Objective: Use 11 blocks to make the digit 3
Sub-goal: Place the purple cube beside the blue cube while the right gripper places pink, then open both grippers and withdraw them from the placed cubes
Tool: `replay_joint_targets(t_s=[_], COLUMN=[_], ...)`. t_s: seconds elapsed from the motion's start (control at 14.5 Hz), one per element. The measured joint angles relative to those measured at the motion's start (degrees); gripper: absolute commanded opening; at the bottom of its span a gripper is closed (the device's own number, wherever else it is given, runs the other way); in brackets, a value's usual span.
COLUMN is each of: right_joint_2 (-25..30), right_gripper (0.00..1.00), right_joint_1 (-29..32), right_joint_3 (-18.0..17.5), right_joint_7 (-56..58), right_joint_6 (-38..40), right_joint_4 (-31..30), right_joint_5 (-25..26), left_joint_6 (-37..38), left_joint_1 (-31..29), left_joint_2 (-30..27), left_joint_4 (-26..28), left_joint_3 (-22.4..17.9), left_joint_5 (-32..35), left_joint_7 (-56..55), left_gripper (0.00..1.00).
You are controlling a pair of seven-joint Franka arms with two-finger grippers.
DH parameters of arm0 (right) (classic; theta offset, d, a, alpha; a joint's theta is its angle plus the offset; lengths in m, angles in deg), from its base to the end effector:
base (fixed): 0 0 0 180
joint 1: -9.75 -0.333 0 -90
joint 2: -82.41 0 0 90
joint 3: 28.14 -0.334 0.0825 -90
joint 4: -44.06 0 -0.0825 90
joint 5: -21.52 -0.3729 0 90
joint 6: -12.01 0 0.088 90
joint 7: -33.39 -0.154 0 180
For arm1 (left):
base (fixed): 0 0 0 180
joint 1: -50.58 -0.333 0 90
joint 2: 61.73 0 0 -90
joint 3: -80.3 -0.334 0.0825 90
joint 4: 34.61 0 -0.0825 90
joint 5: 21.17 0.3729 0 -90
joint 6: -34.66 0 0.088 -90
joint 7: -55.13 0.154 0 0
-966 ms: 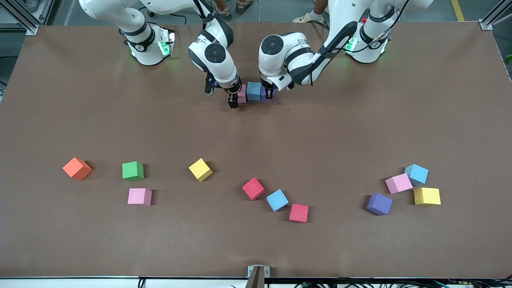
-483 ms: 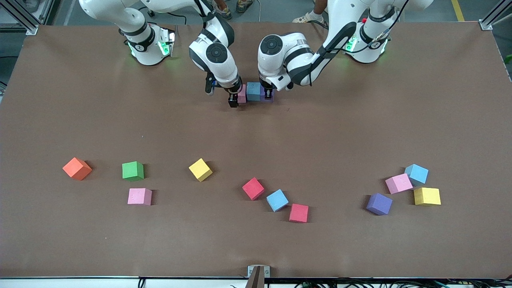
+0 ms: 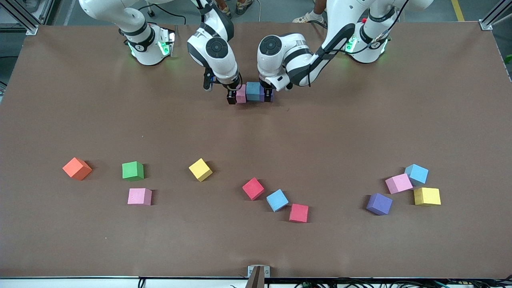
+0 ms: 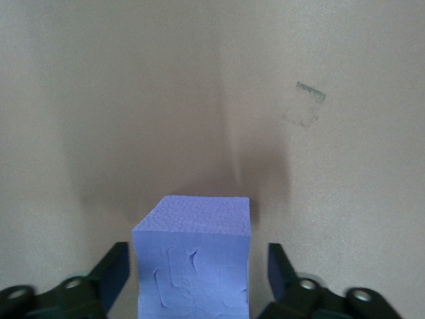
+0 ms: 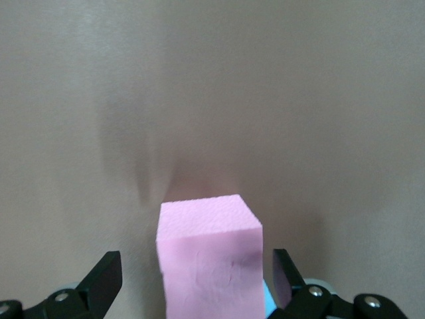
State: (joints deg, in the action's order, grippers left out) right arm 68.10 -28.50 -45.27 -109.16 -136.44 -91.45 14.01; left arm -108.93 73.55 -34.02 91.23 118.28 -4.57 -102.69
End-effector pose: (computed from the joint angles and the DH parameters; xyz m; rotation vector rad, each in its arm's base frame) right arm 0.2835 0.4205 0.2051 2.1099 -2.2658 -0.2114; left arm 0.2590 -0.4819 0.1806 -2.2361 -2.0811 0.1621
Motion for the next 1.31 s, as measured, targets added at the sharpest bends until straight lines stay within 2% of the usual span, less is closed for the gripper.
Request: replay_joint_targets(t_s=[0.21, 0.48, 0.62, 0.83, 0.97, 1.1, 1.31], right_joint_2=[1.89, 4.63, 5.30, 5.21, 4.24, 1.91, -2.70], right_gripper=[1.00, 1.00, 1.00, 1.00, 1.00, 1.00, 1.00], right_joint_1=[0.03, 2.08, 5.22, 14.00, 20.45, 24.78, 25.98], right_joint_3=[0.32, 0.77, 0.89, 1.31, 1.61, 2.14, 6.13], right_joint_7=[-0.03, 2.81, 9.37, 26.66, 40.39, 52.12, 59.13], right_joint_6=[1.81, 10.37, 14.06, 15.63, 15.97, 15.92, 14.98], right_joint_4=[0.33, 4.17, 6.76, 10.49, 12.58, 15.11, 21.20], right_joint_5=[0.00, 0.11, 0.20, 0.33, 0.36, 0.38, 0.38], left_joint_6=[4.75, 10.38, 13.50, 17.31, 19.54, 20.21, 20.51], left_joint_1=[-0.01, -0.32, -0.34, -1.82, -6.57, -14.52, -28.06], left_joint_2=[-0.35, -3.69, -5.02, -5.60, -5.71, -5.72, -5.58], left_joint_4=[-1.92, -4.42, -5.58, -7.54, -9.91, -12.54, -14.52], left_joint_3=[0.02, 1.03, 1.73, 2.40, 2.39, 2.25, 2.06], left_joint_5=[0.14, 0.23, 0.23, 0.25, 0.36, 0.94, 3.15], left_joint_7=[-0.02, 0.28, 0.41, 4.10, 13.28, 27.47, 51.03], left_gripper=[1.00, 1.00, 1.00, 1.00, 1.00, 1.00, 1.00])
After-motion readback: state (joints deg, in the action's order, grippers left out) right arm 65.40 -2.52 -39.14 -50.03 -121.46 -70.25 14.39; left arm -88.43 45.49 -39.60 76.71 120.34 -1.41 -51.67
